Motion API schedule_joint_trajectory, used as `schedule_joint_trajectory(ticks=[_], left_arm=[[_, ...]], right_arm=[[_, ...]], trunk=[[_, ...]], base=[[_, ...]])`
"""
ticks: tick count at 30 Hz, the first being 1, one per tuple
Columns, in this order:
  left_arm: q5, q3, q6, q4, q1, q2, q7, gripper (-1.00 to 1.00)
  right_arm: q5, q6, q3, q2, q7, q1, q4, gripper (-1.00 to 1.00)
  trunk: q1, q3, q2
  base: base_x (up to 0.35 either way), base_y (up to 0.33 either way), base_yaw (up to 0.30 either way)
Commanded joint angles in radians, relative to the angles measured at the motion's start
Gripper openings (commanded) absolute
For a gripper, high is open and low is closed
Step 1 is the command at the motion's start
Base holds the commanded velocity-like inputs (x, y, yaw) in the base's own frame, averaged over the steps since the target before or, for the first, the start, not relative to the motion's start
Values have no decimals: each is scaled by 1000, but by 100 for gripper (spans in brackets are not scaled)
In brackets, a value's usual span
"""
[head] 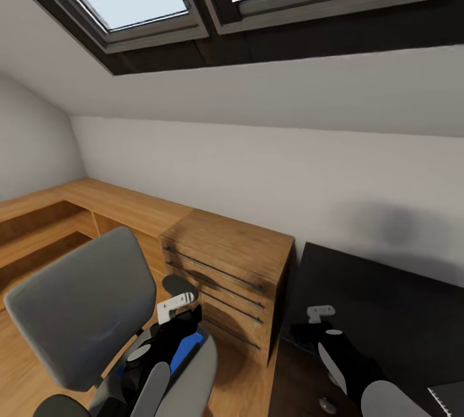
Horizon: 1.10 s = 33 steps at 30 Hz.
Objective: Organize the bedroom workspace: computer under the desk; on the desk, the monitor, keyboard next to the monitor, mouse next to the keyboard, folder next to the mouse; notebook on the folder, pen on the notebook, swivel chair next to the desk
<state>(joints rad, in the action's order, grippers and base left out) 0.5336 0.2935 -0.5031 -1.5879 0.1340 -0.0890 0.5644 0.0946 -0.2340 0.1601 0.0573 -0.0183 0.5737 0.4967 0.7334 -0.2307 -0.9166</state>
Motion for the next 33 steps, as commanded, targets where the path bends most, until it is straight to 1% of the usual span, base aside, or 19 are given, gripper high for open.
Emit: schedule_joint_trajectory(ticks=[1, 7, 33], left_arm=[[9, 1, -2, -1, 1, 0, 9, 100], [9, 1, -3, -1, 1, 0, 9, 100], [11, 1, -3, -1, 1, 0, 9, 100]], right_arm=[[10, -7, 7, 1, -2, 1, 2, 100], [10, -29, 7, 0, -3, 1, 2, 100], [10, -30, 7, 1, -2, 1, -4, 100]], trunk=[[4, -5, -8], [27, -23, -50], [127, -105, -232]], base=[[0, 0, 0], [0, 0, 0], [0, 0, 0]])
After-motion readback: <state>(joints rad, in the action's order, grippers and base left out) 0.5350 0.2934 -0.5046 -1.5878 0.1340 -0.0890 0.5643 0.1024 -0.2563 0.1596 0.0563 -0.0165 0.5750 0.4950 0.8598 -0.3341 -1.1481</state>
